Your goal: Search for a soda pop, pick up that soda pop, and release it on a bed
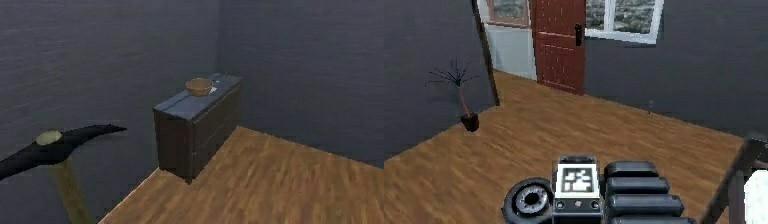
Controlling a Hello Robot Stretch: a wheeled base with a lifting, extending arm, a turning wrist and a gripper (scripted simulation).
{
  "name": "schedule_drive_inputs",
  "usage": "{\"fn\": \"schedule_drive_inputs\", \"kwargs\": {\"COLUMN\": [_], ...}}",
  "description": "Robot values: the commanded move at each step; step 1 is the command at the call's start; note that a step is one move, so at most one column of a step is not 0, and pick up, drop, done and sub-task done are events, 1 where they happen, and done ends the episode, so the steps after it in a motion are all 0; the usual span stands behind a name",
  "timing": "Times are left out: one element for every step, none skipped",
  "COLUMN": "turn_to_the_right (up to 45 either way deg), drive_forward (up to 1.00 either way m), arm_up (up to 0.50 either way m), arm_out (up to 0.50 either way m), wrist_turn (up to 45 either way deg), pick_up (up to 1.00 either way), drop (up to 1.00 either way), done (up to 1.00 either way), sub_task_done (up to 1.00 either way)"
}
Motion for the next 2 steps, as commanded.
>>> {"fn": "schedule_drive_inputs", "kwargs": {"turn_to_the_right": [-45.0,-45.0], "drive_forward": [0.0,0.0], "arm_up": [0.0,0.0], "arm_out": [0.0,0.0], "wrist_turn": [0.0,0.0], "pick_up": [0.0,0.0], "drop": [0.0,0.0], "done": [0.0,0.0], "sub_task_done": [0.0,0.0]}}
